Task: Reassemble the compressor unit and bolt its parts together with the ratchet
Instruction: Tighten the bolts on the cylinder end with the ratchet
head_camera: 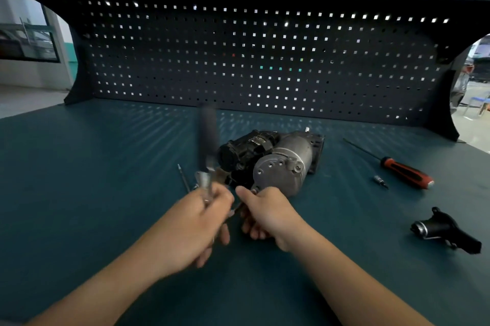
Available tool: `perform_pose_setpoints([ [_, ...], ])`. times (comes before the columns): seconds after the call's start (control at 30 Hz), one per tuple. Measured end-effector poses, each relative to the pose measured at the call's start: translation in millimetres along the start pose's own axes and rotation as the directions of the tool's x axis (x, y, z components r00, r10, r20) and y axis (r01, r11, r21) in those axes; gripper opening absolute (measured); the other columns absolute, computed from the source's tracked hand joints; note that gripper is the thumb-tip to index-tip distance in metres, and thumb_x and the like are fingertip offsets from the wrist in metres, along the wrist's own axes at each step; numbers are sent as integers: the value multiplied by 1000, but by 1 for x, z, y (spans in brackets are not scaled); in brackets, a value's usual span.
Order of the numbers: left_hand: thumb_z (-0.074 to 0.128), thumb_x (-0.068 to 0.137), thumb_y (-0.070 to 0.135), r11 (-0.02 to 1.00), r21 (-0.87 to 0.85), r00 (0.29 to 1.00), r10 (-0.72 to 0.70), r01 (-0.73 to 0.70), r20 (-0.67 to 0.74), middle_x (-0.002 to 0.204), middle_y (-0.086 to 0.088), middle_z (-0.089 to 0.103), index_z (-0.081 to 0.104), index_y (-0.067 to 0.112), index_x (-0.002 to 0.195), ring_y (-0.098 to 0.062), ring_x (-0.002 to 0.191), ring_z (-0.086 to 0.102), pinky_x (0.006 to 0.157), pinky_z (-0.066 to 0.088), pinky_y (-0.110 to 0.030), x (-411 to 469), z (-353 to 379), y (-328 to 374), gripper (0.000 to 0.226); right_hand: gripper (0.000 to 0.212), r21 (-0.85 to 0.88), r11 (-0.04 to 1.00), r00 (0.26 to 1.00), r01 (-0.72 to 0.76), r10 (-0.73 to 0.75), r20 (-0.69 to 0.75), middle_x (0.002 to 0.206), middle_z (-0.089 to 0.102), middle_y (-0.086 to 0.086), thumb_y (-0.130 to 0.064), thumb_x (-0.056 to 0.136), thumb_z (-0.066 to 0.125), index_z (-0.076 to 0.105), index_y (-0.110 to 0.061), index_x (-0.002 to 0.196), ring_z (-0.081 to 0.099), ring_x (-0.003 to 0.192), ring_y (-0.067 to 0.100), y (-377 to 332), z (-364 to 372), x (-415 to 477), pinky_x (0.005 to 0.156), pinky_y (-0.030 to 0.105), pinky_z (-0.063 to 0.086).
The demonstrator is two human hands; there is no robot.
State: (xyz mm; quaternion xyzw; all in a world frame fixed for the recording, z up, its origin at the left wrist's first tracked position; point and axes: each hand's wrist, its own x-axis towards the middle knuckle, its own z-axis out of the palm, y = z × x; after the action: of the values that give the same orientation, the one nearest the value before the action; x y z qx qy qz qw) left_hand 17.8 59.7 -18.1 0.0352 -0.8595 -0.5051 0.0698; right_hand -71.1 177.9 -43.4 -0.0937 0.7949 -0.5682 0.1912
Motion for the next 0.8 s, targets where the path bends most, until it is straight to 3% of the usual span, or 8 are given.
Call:
perform_pose_setpoints([
  [0.07, 26, 82, 53, 764, 577, 940, 340, -289, 20, 57, 11, 55, 39, 33, 95, -4, 46, 48, 43, 34, -19, 3, 2, -2, 27, 39, 33, 998, 999, 48, -47, -16, 32, 45, -5, -17, 93, 51, 47, -9, 56, 37, 25, 6, 2, 1, -1, 29, 14, 23],
  [0.17, 29, 84, 59, 612, 680, 875, 476, -403, 90, 51, 8, 43, 33, 36, 90, -5, 45, 42, 44, 30, -19, 3, 7, -7, 24, 37, 198, 980, 1000, -9, 7, 9, 33, 42, -5, -11, 92, 52, 44, -11, 55, 34, 26, 4, 2, 1, 0, 31, 13, 21],
  [0.27, 32, 79, 74, 990, 26, 984, 143, -141, -105, 52, -5, 55, 55, 21, 83, -5, 37, 42, 40, 35, -19, -5, 8, 1, 58, 35, 226, 968, 993, -112, 100, 66, 32, 42, -5, -17, 95, 47, 44, -11, 61, 31, 24, 4, -4, 0, 1, 26, 13, 17],
  [0.4, 48, 89, 39, 249, -898, 901, -339, 362, 269, 56, -11, 56, 55, 5, 86, -9, 31, 37, 29, 33, -15, -6, 10, -10, 35, 36, 176, 980, 995, -94, 87, 51, 32, 44, -4, -27, 98, 43, 46, -10, 66, 31, 24, 5, -6, -1, 1, 28, 12, 17],
  [0.47, 48, 90, 29, 288, -875, 893, -351, 388, 280, 53, -8, 52, 54, 5, 88, -9, 31, 36, 29, 31, -16, -7, 10, -11, 25, 38, 51, 997, 998, -54, 53, 23, 32, 46, -4, -32, 98, 41, 48, -10, 67, 32, 24, 7, -3, 0, 1, 30, 12, 20],
  [0.6, 38, 95, 37, 988, -151, 999, -38, 32, -38, 51, 5, 56, 51, 33, 104, -6, 38, 44, 41, 35, -17, -3, 1, -12, 16, 47, -182, 980, 992, 82, -99, -84, 34, 48, -2, -33, 96, 44, 50, -8, 56, 35, 23, 7, 4, 0, -1, 30, 11, 25],
  [0.7, 27, 81, 56, 689, 625, 909, 407, -367, 86, 67, 14, 62, 47, 40, 103, -4, 58, 57, 53, 45, -21, -2, -4, -16, 34, 52, -146, 977, 973, 153, -175, -149, 30, 43, -7, -31, 93, 53, 45, -12, 45, 34, 23, 4, 7, 2, 2, 31, 13, 26],
  [0.8, 37, 72, 50, 325, 796, 793, 534, -511, 291, 58, 10, 62, 64, 25, 91, -8, 44, 57, 37, 43, -21, -3, 5, -31, 42, 50, 21, 999, 994, 49, -47, -102, 28, 42, -6, -26, 94, 52, 47, -11, 46, 33, 24, 5, 5, 5, 2, 30, 13, 23],
])
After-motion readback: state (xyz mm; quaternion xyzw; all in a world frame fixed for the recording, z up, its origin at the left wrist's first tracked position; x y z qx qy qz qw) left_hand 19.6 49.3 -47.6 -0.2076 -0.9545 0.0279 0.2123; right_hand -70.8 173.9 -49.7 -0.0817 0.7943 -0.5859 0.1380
